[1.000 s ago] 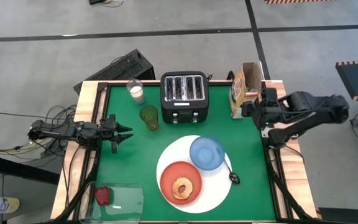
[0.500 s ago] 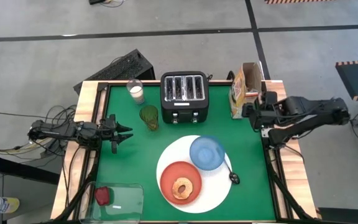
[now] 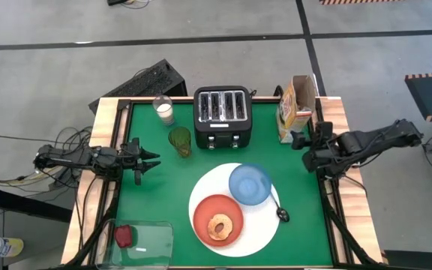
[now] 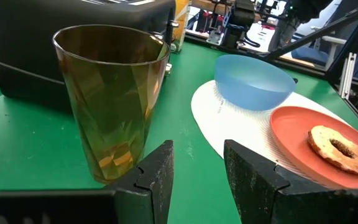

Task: Arrange a breakfast setting
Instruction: Pour the cereal from the cereal box into the blue bowl

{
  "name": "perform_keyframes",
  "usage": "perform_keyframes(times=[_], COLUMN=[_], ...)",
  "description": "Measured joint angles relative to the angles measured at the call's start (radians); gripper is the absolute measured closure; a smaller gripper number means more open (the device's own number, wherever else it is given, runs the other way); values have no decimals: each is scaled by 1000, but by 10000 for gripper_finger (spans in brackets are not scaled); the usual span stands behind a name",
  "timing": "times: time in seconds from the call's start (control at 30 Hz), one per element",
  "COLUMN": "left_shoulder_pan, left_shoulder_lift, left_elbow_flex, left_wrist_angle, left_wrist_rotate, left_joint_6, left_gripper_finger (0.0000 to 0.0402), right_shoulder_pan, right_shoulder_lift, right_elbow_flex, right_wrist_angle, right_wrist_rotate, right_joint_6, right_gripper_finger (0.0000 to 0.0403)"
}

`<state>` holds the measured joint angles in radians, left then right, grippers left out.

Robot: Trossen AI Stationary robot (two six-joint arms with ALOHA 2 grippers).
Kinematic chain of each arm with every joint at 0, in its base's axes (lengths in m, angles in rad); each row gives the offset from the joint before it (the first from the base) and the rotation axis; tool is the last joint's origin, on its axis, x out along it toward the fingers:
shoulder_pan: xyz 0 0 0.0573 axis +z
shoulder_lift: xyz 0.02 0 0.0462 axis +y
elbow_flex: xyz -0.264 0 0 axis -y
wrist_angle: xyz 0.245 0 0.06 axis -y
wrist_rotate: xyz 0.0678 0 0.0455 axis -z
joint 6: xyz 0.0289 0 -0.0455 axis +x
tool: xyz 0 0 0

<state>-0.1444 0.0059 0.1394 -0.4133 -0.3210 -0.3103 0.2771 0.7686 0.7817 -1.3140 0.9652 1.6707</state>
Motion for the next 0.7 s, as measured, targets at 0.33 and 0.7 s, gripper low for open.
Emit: perform_keyframes(times=[0.33, 0.7], left_shoulder_pan=[0, 0], left_shoulder_lift=[0, 0], left_elbow_flex=[0, 0], left_wrist_angle=[0, 0], left_wrist_rotate=[0, 0], left_joint_6=[0, 0], left_gripper_finger=[274, 274], right_shoulder_pan=[-13, -92], right_shoulder_lift=[-11, -10], right_elbow_flex=[-129, -348], right_wrist_angle=[170, 529], right_wrist_rotate=[108, 209], right_joint_6=[-83, -289], right_gripper_finger=[3, 3])
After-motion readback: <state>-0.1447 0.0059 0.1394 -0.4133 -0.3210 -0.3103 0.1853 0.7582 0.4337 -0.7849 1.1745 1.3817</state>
